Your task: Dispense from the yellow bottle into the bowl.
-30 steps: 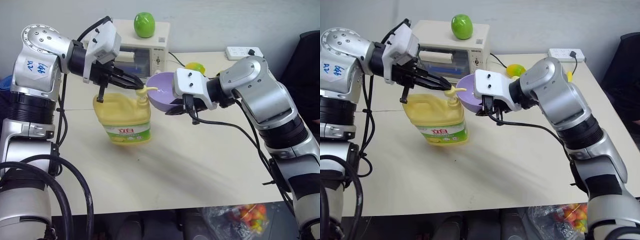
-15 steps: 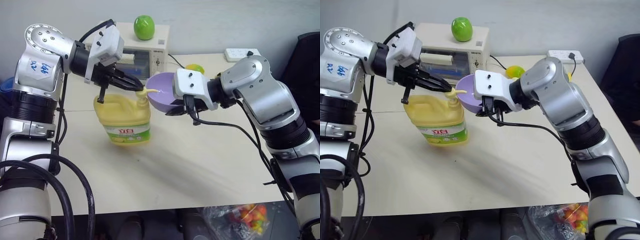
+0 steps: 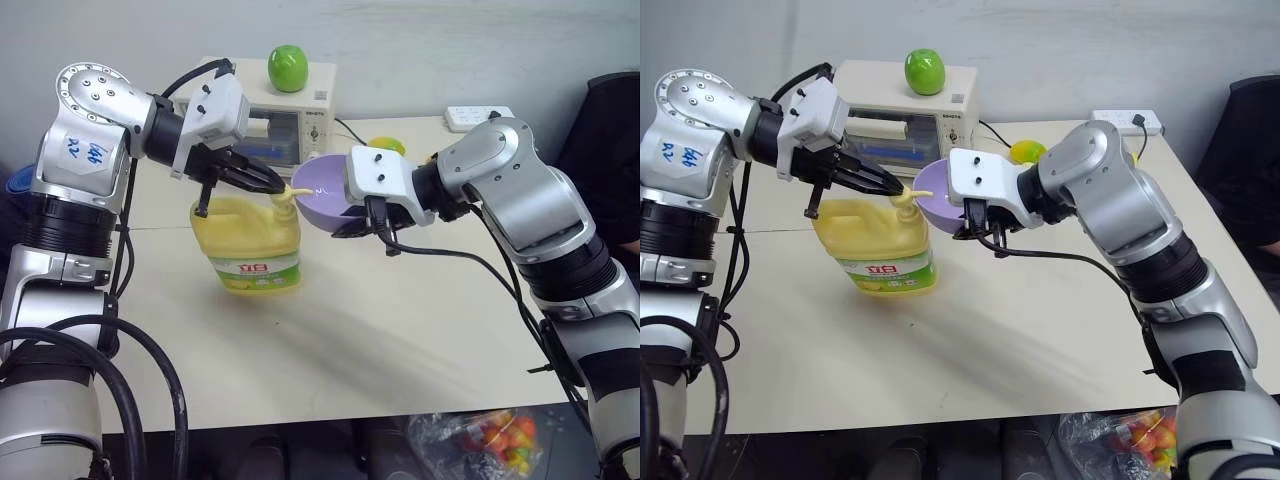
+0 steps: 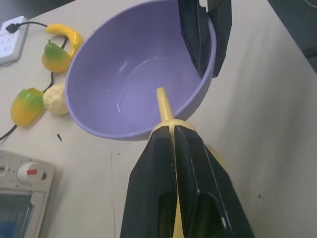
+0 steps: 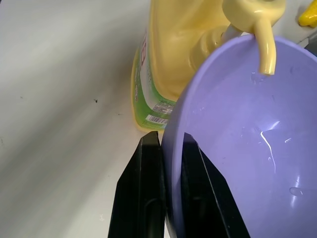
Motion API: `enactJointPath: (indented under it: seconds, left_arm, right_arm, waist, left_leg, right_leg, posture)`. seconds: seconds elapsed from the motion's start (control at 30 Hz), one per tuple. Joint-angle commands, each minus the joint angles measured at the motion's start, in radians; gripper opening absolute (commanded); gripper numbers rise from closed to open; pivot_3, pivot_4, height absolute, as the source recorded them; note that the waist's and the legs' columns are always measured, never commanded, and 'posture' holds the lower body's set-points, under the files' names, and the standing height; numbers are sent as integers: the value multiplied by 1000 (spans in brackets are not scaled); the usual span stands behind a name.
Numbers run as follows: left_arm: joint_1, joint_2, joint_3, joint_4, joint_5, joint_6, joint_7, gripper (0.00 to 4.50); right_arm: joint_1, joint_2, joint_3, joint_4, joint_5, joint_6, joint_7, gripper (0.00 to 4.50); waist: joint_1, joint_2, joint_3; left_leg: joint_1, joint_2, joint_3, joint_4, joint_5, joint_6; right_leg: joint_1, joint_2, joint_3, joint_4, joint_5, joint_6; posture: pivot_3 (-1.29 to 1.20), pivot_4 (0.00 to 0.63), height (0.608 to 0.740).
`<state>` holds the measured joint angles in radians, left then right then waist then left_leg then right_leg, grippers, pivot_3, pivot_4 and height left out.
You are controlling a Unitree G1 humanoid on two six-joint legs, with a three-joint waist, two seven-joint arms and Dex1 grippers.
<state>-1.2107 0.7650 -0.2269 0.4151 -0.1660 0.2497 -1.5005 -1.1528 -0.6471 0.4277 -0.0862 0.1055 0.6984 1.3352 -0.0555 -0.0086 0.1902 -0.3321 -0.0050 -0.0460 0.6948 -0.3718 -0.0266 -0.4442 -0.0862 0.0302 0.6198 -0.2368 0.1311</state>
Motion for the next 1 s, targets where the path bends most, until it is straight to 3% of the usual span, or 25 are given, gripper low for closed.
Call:
enactJointPath:
  seconds: [0.03,0.53,0.83,1.0]
  left_arm:
    - [92,-3,-128,80,125,2,-38,203]
    - [95,-18,-114,99,122,-1,-31,203]
    - [-85,-30,32,77,4,163,-6,203]
    - [-134,5,125,-35,-90,290,-5,203]
  right_arm:
    - [-14,-5,-27,-55,18,-6,0,0]
    - [-2,-4,-28,-73,26,5,-3,0]
    - [12,-9,-32,-72,29,-10,-11,0]
    - [17,-12,-33,-65,29,-26,-16,0]
  waist:
    - [0,2,-2]
    - [0,7,-13]
    - [0,7,-13]
    - [-1,4,-10]
  left_leg:
    - [0,0,0,0,0,0]
    - [4,1,0,-3,-1,2]
    - [-1,1,-1,-3,-1,2]
    - [-16,1,-1,-3,0,0]
  right_leg:
    - [0,0,0,0,0,0]
    - [0,3,3,-1,-1,-1]
    - [-3,3,3,-1,-1,-1]
    - [-19,3,3,0,-1,-1]
  posture:
    - [0,150,740]
    - [0,150,740]
    - [0,150,740]
    - [0,150,740]
